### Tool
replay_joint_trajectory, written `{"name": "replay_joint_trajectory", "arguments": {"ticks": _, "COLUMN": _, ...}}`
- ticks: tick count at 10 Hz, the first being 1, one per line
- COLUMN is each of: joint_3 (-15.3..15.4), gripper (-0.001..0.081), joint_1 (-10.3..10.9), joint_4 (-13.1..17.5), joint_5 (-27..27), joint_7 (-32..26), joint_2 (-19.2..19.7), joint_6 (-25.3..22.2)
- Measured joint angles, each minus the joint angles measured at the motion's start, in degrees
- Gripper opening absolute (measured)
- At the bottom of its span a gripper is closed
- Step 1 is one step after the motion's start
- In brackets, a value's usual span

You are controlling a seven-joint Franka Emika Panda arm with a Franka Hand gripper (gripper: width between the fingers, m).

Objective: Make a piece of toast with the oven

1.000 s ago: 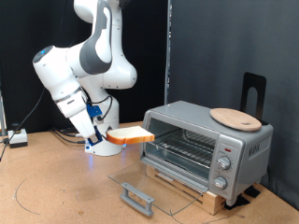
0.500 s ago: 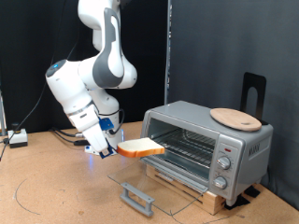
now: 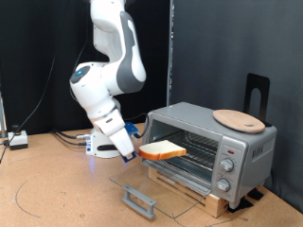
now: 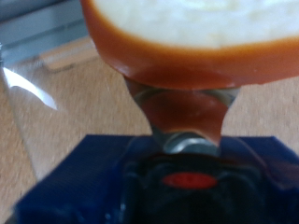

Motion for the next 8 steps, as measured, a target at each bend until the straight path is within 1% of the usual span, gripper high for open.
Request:
{"name": "replay_joint_trajectory", "arguments": {"ticks": 3, "joint_3": 3.86, "gripper": 0.0409, "joint_1": 2.60, "joint_4": -1.44, "joint_5": 1.78, "joint_7": 0.17, "joint_2": -1.74, "joint_6": 3.38}}
{"name": "replay_joint_trajectory", "arguments": {"ticks": 6, "joint_3": 7.93, "gripper": 0.0409, "joint_1": 4.75, "joint_4": -2.25, "joint_5": 3.37, "joint_7": 1.32, "joint_2": -4.03, "joint_6": 7.48}}
{"name": "replay_joint_trajectory", "arguments": {"ticks": 7, "joint_3": 9.38, "gripper": 0.0409, "joint_1": 5.11, "joint_4": -2.38, "joint_5": 3.47, "joint_7": 2.24, "joint_2": -4.90, "joint_6": 8.72}}
{"name": "replay_joint_trajectory", "arguments": {"ticks": 8, "joint_3": 11.17, "gripper": 0.0409, "joint_1": 5.22, "joint_4": -2.65, "joint_5": 3.43, "joint_7": 3.04, "joint_2": -5.67, "joint_6": 11.18}}
